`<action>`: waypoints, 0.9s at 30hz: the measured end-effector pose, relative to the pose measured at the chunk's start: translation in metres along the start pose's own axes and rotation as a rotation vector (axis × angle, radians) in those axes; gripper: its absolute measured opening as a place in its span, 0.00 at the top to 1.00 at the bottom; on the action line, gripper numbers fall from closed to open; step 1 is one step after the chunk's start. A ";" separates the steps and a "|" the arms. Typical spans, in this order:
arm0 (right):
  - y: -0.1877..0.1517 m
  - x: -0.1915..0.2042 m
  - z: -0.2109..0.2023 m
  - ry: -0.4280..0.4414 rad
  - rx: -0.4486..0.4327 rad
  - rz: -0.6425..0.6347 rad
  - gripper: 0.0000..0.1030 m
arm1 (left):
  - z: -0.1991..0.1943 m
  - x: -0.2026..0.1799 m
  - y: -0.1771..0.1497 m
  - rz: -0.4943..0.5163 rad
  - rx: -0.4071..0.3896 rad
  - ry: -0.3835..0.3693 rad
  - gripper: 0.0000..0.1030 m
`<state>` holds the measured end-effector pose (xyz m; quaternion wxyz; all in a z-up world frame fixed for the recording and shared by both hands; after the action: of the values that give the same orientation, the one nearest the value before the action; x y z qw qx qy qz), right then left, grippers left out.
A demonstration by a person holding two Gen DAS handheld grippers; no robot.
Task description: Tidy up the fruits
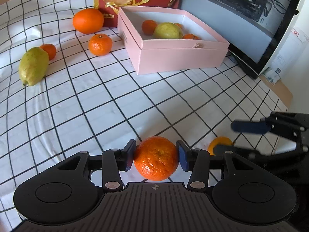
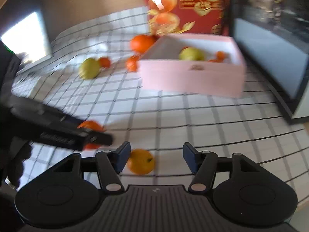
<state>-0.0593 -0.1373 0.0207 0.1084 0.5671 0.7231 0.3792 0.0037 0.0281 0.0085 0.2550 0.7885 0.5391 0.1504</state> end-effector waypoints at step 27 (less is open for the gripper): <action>0.125 -0.051 -0.005 -0.186 -0.113 -0.152 0.69 | -0.028 0.008 0.156 -0.081 -0.273 -0.087 0.51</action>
<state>0.0469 -0.1768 0.0945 0.2352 0.5365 0.7283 0.3556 0.1133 -0.0030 0.1194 0.3888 0.7299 0.5334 0.1778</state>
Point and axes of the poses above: each gripper's, at about its wrist camera, not at the fingertips, and z roughly the way its jaws point, x to its left, y to its top, the point moved 3 cm from there along z, roughly the way its jaws point, and after that the axes turned 9 degrees about y, right-handed, at the moved point
